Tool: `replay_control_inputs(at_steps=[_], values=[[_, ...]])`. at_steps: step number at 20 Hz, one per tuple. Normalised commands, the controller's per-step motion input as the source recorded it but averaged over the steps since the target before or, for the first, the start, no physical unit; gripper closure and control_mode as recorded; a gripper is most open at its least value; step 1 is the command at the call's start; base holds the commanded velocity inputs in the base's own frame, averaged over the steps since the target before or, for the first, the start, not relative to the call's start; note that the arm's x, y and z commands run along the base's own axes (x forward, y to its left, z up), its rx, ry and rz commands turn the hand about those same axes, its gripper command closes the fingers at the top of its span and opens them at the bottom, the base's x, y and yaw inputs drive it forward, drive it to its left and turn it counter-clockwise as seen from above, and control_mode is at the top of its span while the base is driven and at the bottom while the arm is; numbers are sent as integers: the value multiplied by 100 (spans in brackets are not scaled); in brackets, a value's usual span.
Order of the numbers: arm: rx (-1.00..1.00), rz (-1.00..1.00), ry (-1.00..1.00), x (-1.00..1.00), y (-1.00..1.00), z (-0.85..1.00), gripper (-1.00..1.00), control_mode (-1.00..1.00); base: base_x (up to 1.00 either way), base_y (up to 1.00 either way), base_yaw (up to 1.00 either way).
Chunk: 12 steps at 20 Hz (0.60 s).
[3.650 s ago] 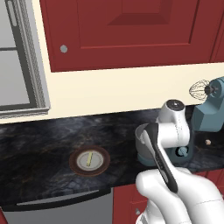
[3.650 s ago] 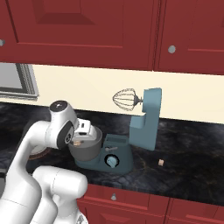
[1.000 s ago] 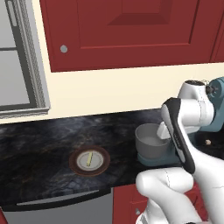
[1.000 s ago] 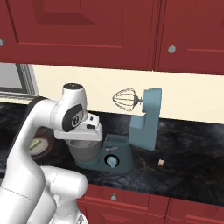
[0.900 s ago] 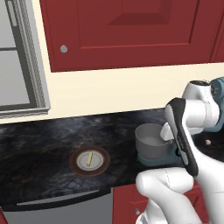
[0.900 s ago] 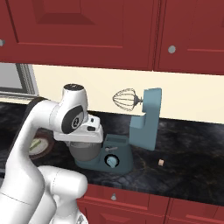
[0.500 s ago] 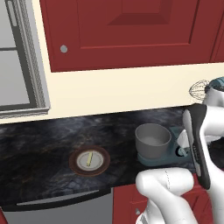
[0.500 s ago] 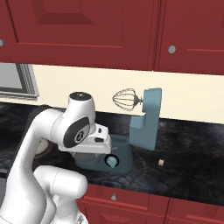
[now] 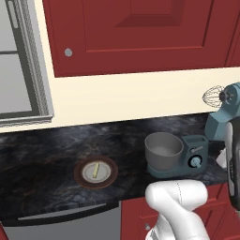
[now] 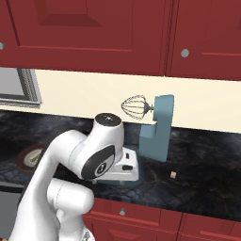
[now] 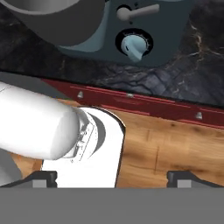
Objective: Add butter and sugar cubes to the stand mixer bowl and then turn on the stand mixer to begin making frosting.
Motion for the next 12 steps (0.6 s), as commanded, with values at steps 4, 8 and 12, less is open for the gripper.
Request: replay_control_inputs(at_steps=[4,8,12], values=[[8,12,-7,-27,-61,0,-100,-100,0,0,0],[10,21,-15,-19,-58,0,-100,-100,0,0,0],[15,30,-24,-4,-56,-1,-100,-100,0,0,0]])
